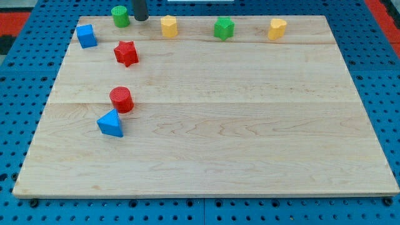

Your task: Move both the blue blocks diagonal to each other

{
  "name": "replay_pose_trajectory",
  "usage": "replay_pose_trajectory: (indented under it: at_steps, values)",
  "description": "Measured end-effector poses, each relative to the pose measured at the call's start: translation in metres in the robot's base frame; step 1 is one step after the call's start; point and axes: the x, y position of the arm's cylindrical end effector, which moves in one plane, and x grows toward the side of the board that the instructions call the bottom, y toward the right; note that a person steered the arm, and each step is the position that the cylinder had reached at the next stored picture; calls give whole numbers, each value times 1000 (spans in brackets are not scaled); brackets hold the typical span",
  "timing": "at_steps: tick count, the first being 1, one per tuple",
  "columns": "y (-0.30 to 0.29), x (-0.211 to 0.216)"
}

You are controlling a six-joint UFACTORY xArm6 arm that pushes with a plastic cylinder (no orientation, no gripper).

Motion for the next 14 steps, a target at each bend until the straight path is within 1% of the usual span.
replay_pose_trajectory:
  at_steps: [2, 3, 4, 5, 6, 7, 8, 9, 10, 11, 12, 13, 14]
  values:
    - [-21, 0]
    - [-22, 5]
    - [18, 43]
    - [27, 82]
    - [15, 126]
    - [15, 157]
    - [-31, 181]
    - [-91, 183]
    - [-151, 155]
    - [-154, 103]
    - [-108, 81]
    - [-77, 68]
    - [-87, 105]
